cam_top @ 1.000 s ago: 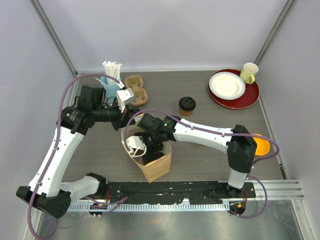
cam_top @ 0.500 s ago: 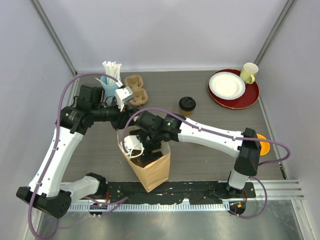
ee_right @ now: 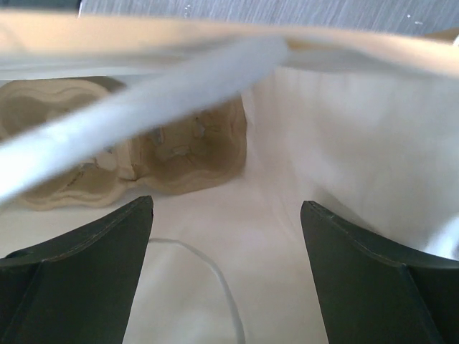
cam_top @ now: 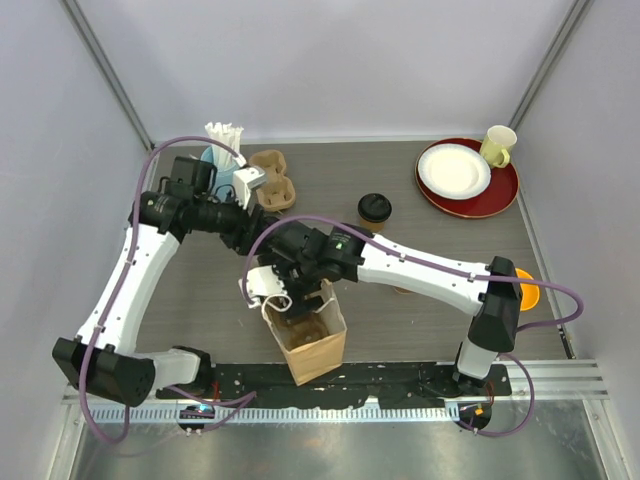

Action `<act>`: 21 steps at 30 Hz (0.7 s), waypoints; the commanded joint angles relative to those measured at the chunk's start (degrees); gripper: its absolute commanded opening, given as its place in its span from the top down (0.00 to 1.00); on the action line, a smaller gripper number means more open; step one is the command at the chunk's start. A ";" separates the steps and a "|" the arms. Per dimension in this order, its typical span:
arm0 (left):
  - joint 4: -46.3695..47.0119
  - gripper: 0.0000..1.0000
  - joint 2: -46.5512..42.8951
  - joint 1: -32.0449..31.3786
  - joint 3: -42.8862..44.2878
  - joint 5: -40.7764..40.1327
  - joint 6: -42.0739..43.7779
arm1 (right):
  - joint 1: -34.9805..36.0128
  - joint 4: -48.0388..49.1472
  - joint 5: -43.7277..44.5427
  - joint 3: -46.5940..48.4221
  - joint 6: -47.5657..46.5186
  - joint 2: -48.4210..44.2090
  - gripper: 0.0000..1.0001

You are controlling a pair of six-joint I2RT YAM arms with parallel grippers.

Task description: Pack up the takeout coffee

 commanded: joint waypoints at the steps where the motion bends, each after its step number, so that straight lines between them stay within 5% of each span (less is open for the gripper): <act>1: 2.29 0.44 -2.83 2.56 2.26 5.25 -1.82 | 0.17 -0.48 2.12 5.44 0.63 -1.93 0.11; 10: 1.51 0.41 -3.89 3.27 3.58 7.19 -1.12 | 0.25 -2.77 -5.70 12.93 1.67 -1.49 0.11; 21: 1.77 0.41 -4.69 3.27 4.10 6.93 -1.47 | -0.80 -1.89 -3.78 14.24 5.45 -3.77 0.11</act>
